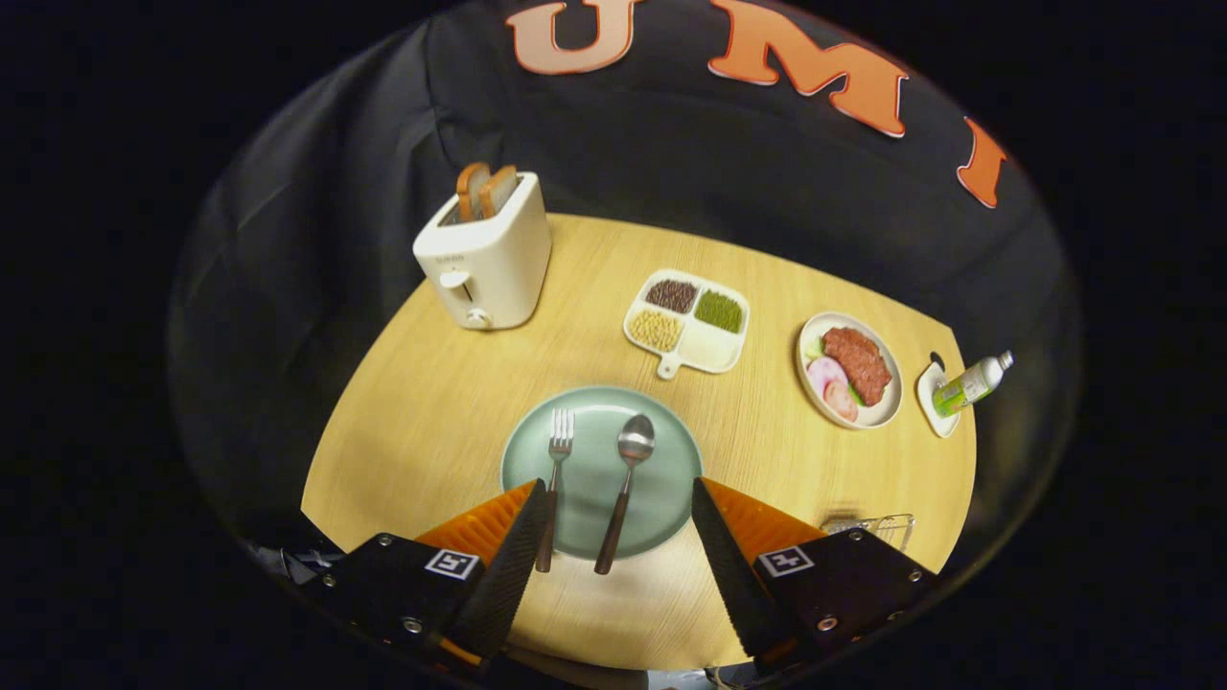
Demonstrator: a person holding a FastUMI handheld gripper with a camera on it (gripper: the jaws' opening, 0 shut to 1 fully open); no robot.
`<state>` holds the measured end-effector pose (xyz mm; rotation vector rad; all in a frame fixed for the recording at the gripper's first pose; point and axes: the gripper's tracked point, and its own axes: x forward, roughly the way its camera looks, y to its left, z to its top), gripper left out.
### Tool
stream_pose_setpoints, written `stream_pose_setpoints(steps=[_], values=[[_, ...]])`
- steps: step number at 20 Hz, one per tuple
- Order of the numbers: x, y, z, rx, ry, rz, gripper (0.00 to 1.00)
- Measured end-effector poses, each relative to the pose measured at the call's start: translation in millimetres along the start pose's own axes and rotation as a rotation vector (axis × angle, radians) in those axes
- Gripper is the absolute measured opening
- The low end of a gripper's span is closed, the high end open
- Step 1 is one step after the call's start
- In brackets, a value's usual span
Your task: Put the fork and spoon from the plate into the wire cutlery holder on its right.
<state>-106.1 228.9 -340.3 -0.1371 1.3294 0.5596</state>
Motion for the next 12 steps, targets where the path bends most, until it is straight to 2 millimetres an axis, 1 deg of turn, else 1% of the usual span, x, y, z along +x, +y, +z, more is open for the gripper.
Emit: stream_pose_setpoints(steps=[1, 2, 4, 7, 9, 10, 11, 12], values=[[13.2, 1.7, -8.6, -0.004, 0.047, 0.01, 0.88], [24.6, 1.5, -14.3, -0.001, 0.09, 0.008, 0.84], [47.3, 1.4, -24.4, 0.003, 0.162, 0.001, 0.79], [74.8, -1.5, -32.2, 0.018, 0.232, -0.016, 0.72], [85.3, -2.7, -37.8, 0.042, 0.268, -0.018, 0.66], [91.1, -2.8, -40.1, 0.048, 0.284, -0.019, 0.61], [96.6, -2.1, -45.6, 0.058, 0.305, -0.023, 0.59], [102.7, -2.4, -48.6, 0.07, 0.322, -0.024, 0.52]])
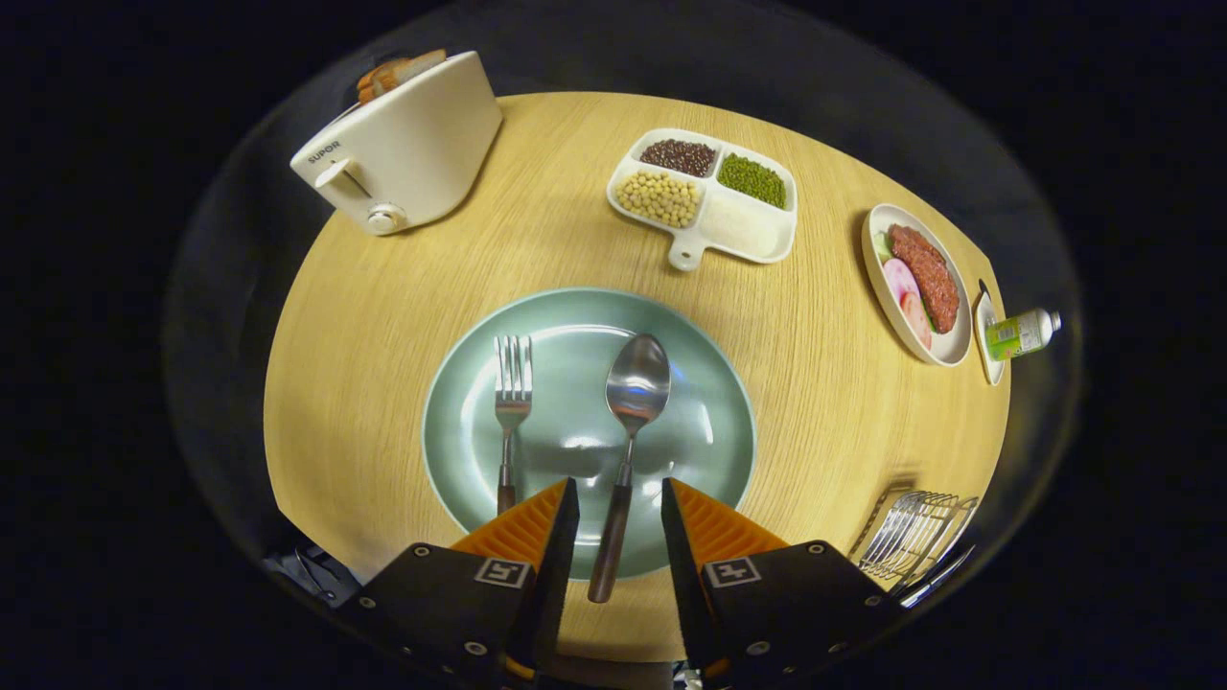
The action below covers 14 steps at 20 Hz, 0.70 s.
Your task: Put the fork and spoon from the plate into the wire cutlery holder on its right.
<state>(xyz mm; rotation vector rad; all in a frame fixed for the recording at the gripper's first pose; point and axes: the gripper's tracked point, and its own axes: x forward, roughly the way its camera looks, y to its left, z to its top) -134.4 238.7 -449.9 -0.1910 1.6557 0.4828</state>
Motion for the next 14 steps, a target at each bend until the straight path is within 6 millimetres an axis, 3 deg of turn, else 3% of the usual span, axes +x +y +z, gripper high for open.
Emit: stream_pose_setpoints(steps=[8, 14], values=[[30.1, -0.5, -5.7, 0.102, 0.049, 0.039, 0.15], [30.3, 0.8, -5.9, 0.16, 0.014, 0.101, 0.05]])
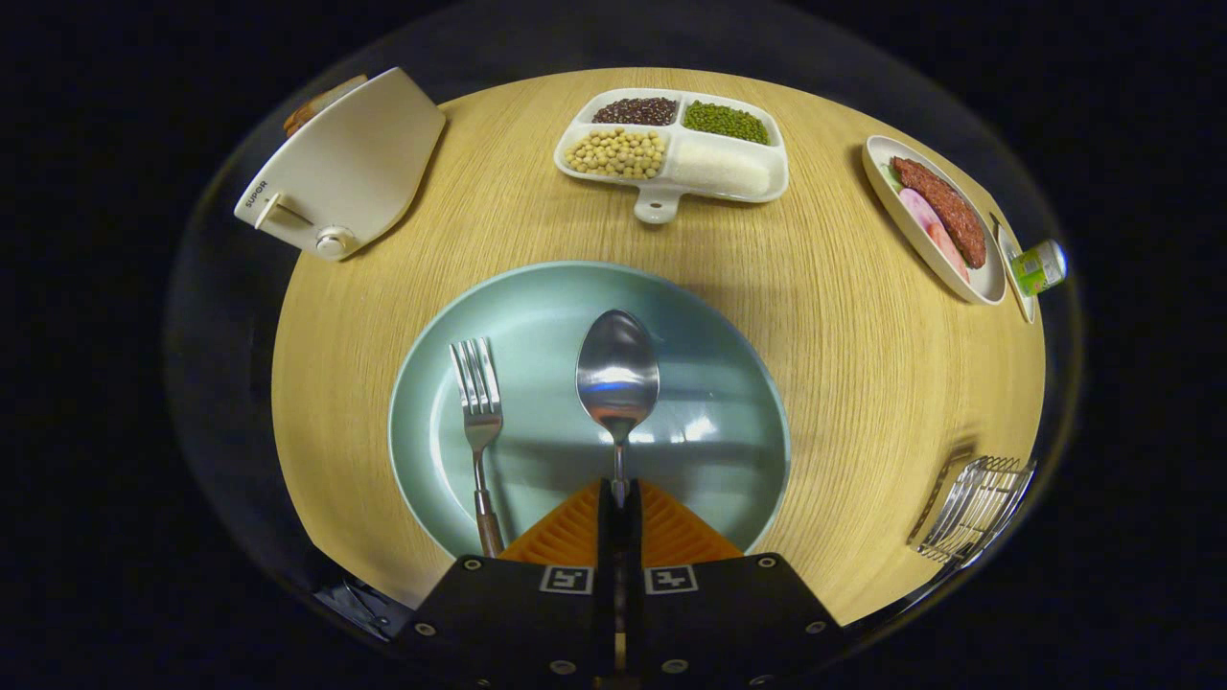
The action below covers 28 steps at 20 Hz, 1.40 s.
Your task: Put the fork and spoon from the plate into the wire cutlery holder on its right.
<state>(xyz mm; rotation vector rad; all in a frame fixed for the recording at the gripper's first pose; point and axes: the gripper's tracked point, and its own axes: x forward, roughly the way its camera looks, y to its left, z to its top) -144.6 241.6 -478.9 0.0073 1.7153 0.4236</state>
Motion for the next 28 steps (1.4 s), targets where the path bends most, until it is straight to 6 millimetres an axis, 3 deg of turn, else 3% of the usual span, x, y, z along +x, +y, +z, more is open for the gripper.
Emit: stream_pose_setpoints(steps=[10, 16, 21, 23, 28], values=[[-36.8, -5.8, 12.0, -0.001, -0.163, 0.041, 0.05], [-89.6, -30.4, 11.4, 0.055, -0.28, 0.057, 0.04], [-149.2, -81.1, 0.6, 0.124, -0.391, 0.027, 0.04], [-169.6, -109.9, -8.6, 0.151, -0.426, -0.008, 0.04], [-193.8, -188.3, -44.1, 0.234, -0.448, -0.102, 0.04]])
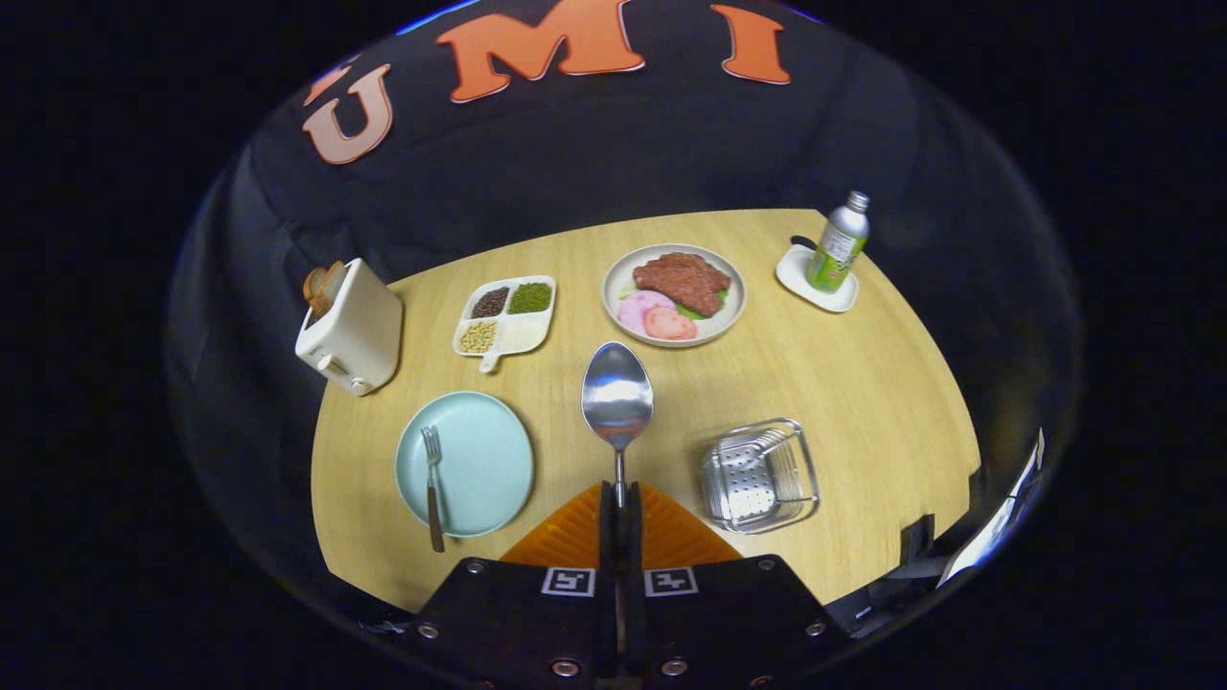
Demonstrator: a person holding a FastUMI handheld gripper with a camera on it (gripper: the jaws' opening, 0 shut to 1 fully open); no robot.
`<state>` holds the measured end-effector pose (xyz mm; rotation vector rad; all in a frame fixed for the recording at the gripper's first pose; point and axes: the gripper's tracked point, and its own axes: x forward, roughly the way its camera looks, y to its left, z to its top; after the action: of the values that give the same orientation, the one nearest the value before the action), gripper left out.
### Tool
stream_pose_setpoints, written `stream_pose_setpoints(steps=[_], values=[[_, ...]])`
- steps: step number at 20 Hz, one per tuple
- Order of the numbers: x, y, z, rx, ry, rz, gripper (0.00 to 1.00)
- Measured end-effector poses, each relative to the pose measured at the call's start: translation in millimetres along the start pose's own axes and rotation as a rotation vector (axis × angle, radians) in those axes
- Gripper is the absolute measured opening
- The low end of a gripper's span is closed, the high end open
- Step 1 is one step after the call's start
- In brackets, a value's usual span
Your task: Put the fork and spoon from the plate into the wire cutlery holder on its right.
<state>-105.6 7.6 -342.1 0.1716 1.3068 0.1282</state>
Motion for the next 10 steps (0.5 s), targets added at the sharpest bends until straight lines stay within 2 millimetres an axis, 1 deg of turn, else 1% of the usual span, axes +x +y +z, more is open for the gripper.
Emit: stream_pose_setpoints(steps=[2, 6, 9, 10], values=[[-5.1, -26.4, -5.0, 0.026, 0.002, -0.029, 0.05], [-3.7, -66.4, -20.5, 0.038, 0.026, -0.075, 0.05], [3.4, -79.3, -33.2, 0.026, 0.067, -0.082, 0.04], [6.3, -84.3, -34.5, 0.021, 0.066, -0.091, 0.04]])
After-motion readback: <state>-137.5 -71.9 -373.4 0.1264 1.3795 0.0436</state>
